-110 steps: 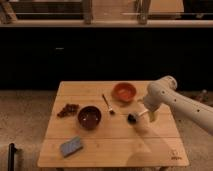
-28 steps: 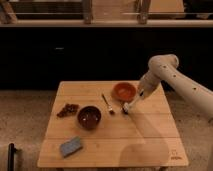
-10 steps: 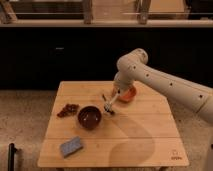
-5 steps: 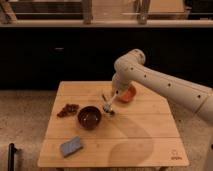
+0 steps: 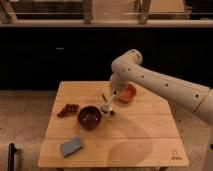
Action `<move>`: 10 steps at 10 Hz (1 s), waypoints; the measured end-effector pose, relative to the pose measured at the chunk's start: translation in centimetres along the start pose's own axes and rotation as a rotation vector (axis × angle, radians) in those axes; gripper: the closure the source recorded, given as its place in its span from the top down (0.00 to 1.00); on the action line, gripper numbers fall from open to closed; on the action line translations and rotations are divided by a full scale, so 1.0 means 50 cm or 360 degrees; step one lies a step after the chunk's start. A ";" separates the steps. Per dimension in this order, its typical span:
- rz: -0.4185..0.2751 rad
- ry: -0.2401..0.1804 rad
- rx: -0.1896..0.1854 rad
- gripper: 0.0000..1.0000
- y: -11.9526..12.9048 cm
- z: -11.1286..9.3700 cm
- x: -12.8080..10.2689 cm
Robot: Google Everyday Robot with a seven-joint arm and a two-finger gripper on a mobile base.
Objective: Wipe purple bowl with brush
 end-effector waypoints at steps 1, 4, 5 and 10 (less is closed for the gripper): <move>0.0011 0.0022 -0.0003 0.00 0.000 -0.004 0.004; 0.0040 0.0087 -0.0003 0.00 0.003 -0.019 0.020; 0.0040 0.0101 0.0003 0.00 0.002 -0.026 0.023; -0.0094 0.0137 0.0098 0.00 -0.042 -0.089 -0.014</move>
